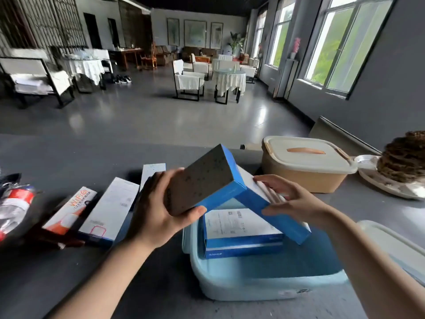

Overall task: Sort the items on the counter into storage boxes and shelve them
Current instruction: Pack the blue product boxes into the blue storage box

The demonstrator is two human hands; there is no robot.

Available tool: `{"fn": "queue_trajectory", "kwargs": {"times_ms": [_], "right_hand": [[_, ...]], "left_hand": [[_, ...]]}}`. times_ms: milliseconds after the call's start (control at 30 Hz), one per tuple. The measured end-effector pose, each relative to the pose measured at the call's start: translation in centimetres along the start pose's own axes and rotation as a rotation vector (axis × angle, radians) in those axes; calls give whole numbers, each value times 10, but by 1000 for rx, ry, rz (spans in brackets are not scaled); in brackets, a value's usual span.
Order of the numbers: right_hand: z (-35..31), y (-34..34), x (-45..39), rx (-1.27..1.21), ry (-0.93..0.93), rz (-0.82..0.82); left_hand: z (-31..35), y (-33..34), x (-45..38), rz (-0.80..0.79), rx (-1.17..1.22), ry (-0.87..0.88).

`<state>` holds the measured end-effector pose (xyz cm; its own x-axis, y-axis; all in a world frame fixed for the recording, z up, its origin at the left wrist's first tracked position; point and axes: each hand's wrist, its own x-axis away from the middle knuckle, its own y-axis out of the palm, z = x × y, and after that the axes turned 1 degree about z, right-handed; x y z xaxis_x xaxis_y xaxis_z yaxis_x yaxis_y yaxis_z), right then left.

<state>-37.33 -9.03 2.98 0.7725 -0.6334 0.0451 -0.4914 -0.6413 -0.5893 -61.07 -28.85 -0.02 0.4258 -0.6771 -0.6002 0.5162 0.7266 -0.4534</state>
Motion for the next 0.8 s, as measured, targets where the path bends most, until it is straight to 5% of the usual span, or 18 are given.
{"fn": "queue_trajectory", "kwargs": {"times_ms": [233,533,800], "right_hand": [[30,26,-10,619,-127,-109],[48,50,-34,564,-261,-135],[52,48,-16,678,-294,14]], "left_hand": [[14,28,-14,-6,-22,-13],[15,45,-17,-50,-51,-44],[21,56,-17,-91,-127,-54]]}}
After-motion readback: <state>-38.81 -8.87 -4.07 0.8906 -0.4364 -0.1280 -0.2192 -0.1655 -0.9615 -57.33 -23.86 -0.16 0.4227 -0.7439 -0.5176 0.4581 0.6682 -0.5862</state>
